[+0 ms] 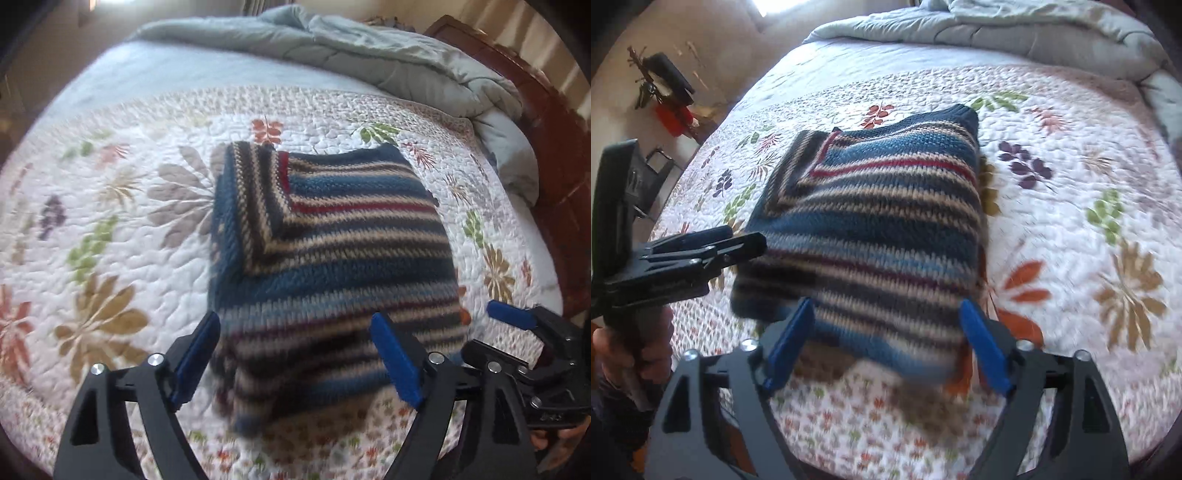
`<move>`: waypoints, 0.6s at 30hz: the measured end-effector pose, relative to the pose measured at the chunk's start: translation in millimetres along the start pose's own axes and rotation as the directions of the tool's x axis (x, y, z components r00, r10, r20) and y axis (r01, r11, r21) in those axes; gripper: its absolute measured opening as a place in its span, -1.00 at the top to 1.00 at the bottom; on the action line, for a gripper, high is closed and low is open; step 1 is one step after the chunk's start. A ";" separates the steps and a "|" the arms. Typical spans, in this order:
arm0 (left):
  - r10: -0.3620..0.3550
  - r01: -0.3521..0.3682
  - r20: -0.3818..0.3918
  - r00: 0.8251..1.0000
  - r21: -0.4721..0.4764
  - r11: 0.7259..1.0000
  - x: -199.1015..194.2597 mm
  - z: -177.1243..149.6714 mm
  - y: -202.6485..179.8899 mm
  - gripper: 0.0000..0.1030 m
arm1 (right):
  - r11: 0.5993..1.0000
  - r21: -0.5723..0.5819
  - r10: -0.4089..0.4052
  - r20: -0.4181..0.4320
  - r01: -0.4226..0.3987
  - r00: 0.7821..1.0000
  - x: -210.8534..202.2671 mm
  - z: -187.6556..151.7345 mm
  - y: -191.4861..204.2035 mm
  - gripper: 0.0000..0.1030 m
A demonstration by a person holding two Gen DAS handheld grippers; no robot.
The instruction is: Fold small clothes
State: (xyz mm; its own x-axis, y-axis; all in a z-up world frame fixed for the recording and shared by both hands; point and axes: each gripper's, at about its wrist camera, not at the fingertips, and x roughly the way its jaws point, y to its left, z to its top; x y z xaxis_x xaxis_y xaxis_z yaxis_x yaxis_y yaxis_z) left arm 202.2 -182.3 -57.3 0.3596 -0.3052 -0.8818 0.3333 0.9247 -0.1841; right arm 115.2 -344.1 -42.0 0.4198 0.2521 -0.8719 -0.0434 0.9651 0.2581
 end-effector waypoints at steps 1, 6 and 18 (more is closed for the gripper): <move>0.019 -0.019 0.010 1.000 0.000 1.000 -8.2 -9.4 -2.0 -0.64 | 1.000 0.009 -0.006 0.003 0.006 1.000 -8.1 -9.6 3.2 -0.71; 0.086 -0.086 0.058 0.995 -0.003 0.996 -40.8 -47.3 -8.2 -0.65 | 0.997 0.037 -0.062 0.025 0.061 0.998 -30.6 -43.2 13.8 -0.77; 0.207 -0.214 0.137 0.969 0.035 0.976 -87.6 -86.5 -25.2 -0.76 | 0.989 0.074 -0.132 0.031 0.130 0.991 -50.4 -76.8 26.1 -0.79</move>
State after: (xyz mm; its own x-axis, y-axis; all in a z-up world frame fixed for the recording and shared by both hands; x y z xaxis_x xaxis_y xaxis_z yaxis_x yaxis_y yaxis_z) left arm 86.9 -159.2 -12.9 0.5372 -0.1350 -0.8326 0.2788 0.9600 0.0242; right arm 23.3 -326.2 -23.4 0.4494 0.1199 -0.8852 0.0783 0.9818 0.1727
